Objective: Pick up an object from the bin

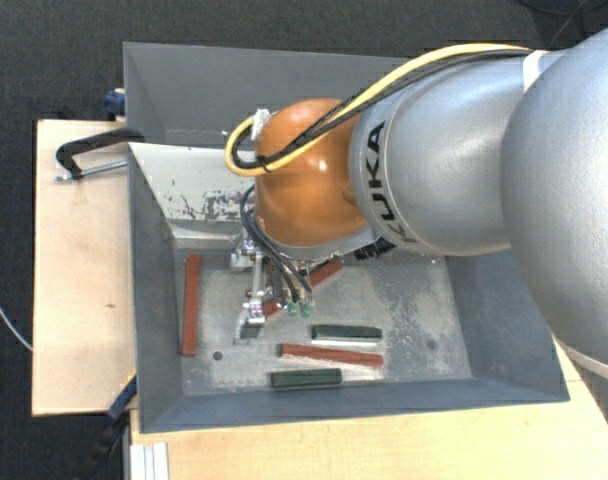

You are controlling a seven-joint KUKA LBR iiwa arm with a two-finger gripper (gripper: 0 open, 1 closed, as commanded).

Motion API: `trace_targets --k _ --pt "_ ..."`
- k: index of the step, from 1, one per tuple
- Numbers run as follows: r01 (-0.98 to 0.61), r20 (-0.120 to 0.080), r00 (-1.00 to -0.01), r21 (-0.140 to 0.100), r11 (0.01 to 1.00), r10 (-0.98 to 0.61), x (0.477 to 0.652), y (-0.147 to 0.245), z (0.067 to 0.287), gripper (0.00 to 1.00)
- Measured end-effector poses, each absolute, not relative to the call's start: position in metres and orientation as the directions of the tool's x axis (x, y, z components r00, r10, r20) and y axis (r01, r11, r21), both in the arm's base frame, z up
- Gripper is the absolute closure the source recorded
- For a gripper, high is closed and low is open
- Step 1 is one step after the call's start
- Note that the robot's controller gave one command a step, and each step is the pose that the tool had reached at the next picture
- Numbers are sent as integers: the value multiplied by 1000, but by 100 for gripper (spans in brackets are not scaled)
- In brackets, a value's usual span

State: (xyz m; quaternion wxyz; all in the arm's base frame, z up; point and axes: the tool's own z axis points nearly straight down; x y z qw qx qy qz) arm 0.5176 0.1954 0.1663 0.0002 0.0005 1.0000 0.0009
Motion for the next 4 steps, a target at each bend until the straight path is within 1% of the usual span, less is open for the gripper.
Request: trace_targets --k 1,2,3,4 --pt "1 0 -1000 2 1000 1 518 195 166 0" --pt "-60 -7 -998 4 998 -60 517 172 125 0" --pt "76 15 -997 17 997 76 536 107 82 100" --pt "76 14 -997 17 997 76 536 107 82 100"
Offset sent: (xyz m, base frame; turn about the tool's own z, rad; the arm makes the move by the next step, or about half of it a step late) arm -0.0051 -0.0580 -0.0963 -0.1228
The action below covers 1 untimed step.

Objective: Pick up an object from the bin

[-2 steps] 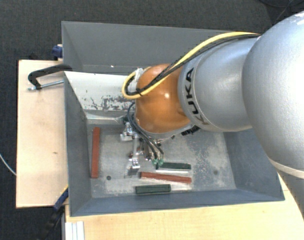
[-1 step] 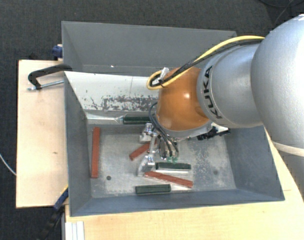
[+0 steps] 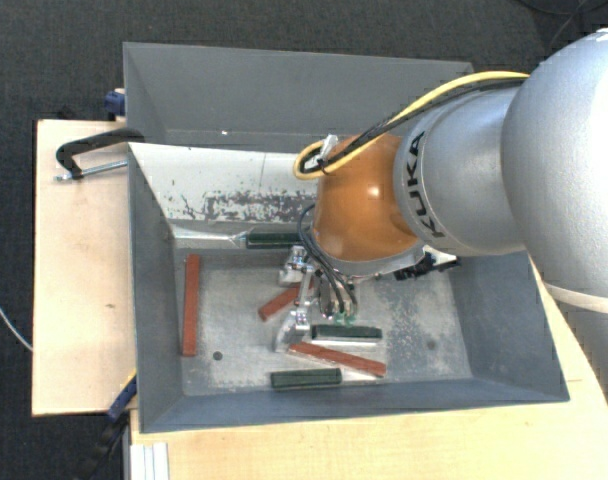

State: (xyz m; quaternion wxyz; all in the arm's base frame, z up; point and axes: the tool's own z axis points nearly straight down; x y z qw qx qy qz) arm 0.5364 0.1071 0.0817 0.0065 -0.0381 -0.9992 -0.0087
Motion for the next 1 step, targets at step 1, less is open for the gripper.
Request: trace_targets --k 1 --pt "-217 -3 -976 1 976 -217 535 68 236 100"
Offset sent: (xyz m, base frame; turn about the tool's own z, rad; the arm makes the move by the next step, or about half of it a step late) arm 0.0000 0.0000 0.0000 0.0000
